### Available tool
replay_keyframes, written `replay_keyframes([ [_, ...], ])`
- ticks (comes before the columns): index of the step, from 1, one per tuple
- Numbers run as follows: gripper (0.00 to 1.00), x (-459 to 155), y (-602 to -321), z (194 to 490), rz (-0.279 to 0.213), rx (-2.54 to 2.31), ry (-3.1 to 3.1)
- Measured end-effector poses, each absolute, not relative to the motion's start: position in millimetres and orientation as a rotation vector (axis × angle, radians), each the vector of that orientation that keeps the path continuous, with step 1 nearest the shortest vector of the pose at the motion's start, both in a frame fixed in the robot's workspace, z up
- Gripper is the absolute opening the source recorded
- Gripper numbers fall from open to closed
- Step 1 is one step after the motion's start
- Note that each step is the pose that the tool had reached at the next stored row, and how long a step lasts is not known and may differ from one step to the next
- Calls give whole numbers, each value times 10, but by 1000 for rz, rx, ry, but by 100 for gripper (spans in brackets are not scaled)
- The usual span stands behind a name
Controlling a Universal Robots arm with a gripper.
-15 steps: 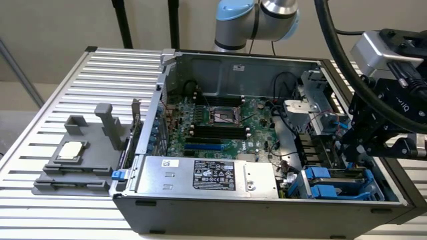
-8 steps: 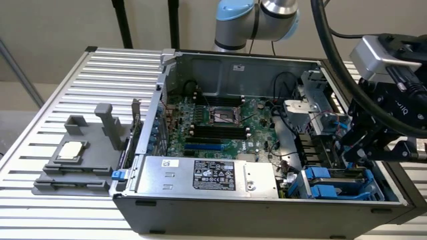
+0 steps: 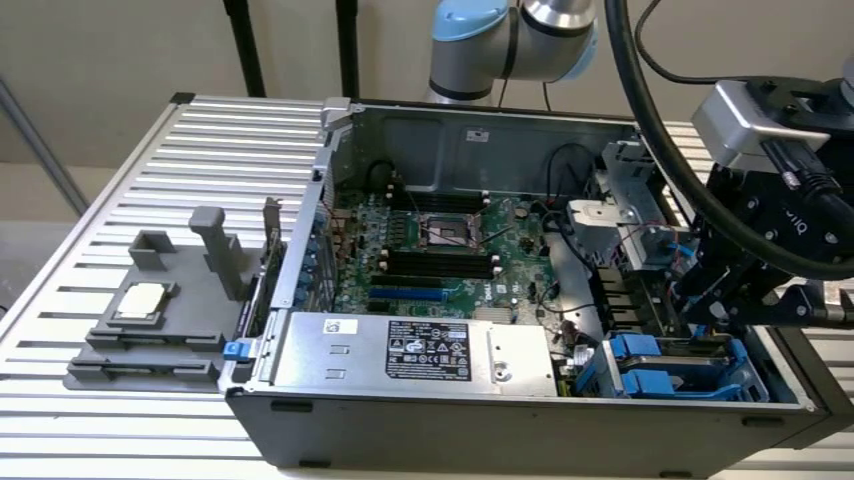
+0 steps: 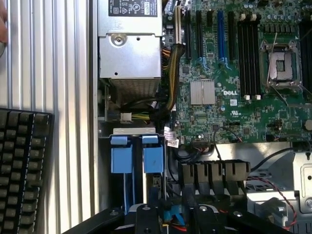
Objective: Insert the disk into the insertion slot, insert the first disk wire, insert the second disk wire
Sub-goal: 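Insert the second disk wire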
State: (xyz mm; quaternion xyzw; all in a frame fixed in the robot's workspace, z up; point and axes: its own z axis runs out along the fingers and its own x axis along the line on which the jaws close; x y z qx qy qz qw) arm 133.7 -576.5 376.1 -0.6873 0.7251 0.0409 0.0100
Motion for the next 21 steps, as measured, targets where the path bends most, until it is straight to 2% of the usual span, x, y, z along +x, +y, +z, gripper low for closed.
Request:
replay_keyframes([
  [5,33,1350,-5730,3757,110,-2153,2272],
  [6,31,1354,-5727,3756,106,-2155,2274],
  [7,24,1356,-5724,3756,102,-2157,2276],
  [8,24,1358,-5722,3754,99,-2158,2278],
  [9,18,1360,-5720,3751,96,-2159,2279],
  [21,16,1366,-5721,3716,81,-2166,2286],
])
